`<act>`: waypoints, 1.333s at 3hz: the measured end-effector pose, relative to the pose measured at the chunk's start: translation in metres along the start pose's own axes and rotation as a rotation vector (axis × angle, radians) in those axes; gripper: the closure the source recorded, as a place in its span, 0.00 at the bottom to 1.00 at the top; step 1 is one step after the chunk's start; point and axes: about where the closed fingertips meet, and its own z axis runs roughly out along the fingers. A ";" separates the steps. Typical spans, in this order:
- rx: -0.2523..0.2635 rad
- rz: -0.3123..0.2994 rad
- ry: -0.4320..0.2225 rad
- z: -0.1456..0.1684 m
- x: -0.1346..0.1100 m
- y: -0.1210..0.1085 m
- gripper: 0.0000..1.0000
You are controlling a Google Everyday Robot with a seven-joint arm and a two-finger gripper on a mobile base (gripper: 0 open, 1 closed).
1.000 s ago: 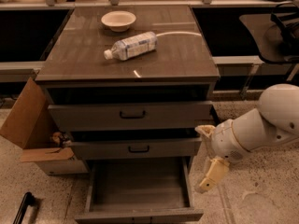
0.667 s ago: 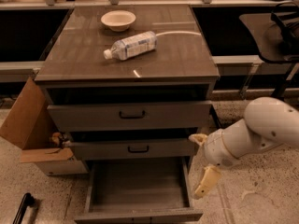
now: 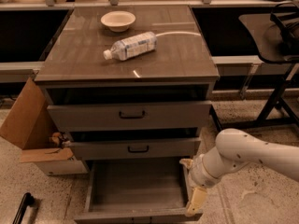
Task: Close bottom drawer
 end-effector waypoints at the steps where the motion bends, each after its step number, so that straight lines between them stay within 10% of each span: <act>1: -0.023 0.009 0.064 0.044 0.022 -0.002 0.00; 4: -0.141 0.016 0.116 0.116 0.073 0.011 0.00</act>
Offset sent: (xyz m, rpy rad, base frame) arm -0.0045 0.0024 -0.0425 -0.0528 0.0286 0.0087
